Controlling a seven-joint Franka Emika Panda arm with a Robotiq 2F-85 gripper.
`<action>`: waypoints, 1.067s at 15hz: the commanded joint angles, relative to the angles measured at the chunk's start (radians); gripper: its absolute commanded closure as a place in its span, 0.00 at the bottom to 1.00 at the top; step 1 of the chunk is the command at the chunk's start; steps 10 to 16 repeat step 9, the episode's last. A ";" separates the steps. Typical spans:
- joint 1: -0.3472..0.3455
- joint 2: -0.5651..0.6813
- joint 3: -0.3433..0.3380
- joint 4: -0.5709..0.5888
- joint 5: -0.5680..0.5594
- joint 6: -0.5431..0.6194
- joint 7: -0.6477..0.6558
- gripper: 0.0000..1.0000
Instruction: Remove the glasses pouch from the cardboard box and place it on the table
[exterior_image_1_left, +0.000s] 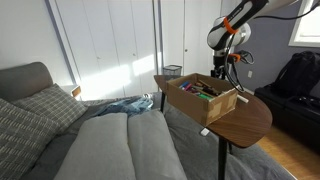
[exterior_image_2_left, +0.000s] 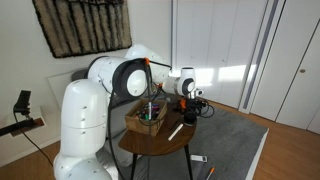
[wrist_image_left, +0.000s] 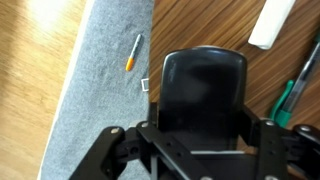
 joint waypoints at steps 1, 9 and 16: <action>-0.003 -0.056 0.002 0.000 0.004 -0.033 0.001 0.00; -0.041 -0.277 -0.028 -0.057 0.201 -0.008 -0.108 0.00; -0.041 -0.277 -0.028 -0.057 0.201 -0.008 -0.108 0.00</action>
